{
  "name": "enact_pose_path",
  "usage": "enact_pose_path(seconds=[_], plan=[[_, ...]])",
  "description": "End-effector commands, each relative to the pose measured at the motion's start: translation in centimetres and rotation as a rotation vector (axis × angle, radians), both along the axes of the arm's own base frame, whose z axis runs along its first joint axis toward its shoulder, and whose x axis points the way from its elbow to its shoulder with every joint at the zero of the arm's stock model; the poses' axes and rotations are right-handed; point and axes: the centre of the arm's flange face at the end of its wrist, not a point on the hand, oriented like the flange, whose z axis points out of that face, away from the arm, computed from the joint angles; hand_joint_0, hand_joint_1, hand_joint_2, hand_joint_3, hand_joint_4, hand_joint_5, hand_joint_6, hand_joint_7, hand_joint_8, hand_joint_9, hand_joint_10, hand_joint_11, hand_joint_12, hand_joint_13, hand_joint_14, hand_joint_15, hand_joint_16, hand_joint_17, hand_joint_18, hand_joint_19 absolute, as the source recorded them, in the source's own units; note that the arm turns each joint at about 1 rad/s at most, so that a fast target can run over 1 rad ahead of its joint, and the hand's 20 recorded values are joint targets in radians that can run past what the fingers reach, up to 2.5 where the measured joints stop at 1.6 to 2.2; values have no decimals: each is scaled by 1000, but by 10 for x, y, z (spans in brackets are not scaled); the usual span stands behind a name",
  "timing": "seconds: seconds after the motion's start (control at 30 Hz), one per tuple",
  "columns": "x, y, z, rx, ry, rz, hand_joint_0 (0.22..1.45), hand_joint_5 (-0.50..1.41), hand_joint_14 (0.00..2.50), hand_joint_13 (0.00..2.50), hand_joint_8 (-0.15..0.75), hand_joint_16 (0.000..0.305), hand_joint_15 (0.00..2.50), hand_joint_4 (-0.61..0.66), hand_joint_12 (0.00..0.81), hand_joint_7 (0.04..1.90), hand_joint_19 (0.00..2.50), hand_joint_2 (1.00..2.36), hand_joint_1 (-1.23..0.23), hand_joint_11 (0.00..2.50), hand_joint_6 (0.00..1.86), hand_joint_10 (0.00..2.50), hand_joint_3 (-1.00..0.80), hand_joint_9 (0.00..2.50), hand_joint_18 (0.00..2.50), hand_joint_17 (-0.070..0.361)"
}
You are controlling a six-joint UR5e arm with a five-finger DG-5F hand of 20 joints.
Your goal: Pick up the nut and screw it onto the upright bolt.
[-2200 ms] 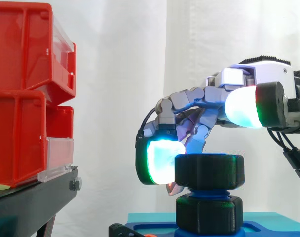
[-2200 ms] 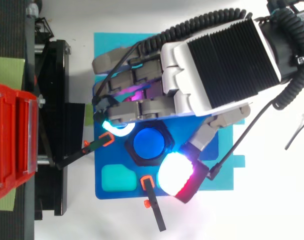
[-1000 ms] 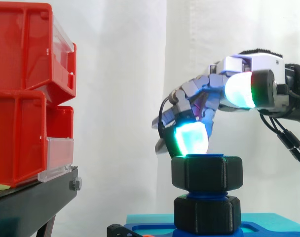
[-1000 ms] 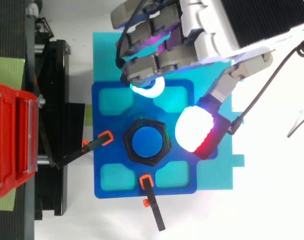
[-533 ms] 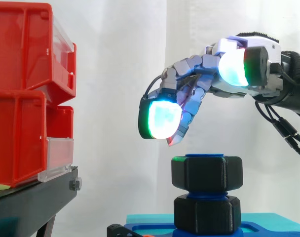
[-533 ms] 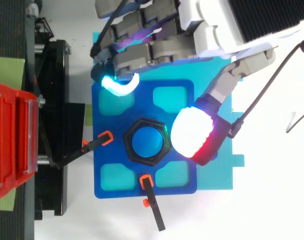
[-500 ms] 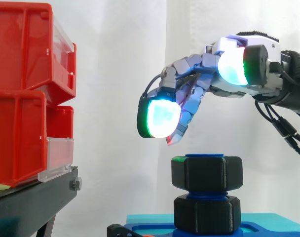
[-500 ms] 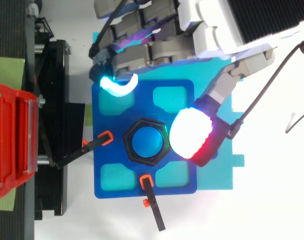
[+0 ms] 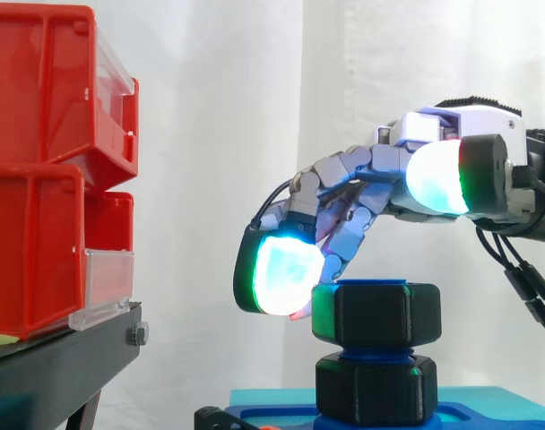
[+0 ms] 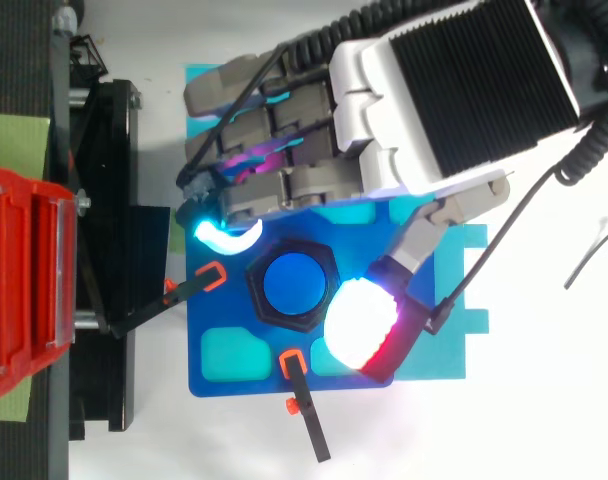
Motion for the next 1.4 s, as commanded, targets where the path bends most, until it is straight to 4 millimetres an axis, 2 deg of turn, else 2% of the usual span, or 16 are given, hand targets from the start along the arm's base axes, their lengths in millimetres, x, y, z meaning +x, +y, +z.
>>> enact_pose_path(seconds=[0.0, 0.4, 0.47, 0.7, 1.3, 1.37], plan=[[2, 10, -1, 5, 6, 2, 512, -77, 0, 554, 241, 31, 0, 237, 271, 797, 53, 1000, -74, 0, 503, 0, -500, 935, 287, 69], [3, 26, -3, 8, 22, 8, 513, -58, 0, 538, 254, 31, 0, 269, 274, 943, 59, 1000, -68, 0, 504, 0, -500, 925, 274, 69], [3, 26, -3, 8, 22, 8, 516, -47, 0, 537, 259, 31, 0, 256, 273, 1054, 58, 1000, -77, 0, 505, 0, -500, 931, 272, 69], [4, 28, -3, 7, 22, 6, 519, -27, 0, 546, 258, 30, 0, 202, 273, 1244, 65, 1000, -94, 0, 505, 0, -500, 941, 281, 68], [-3, 0, -4, -2, 28, -2, 530, 17, 0, 626, 268, 28, 0, 180, 250, 1490, 83, 1000, -149, 0, 500, 0, -500, 1038, 358, 64], [-3, -3, -4, -3, 28, 1, 532, 21, 0, 645, 266, 27, 0, 179, 246, 1459, 87, 1000, -157, 0, 524, 0, -500, 1061, 381, 62]])
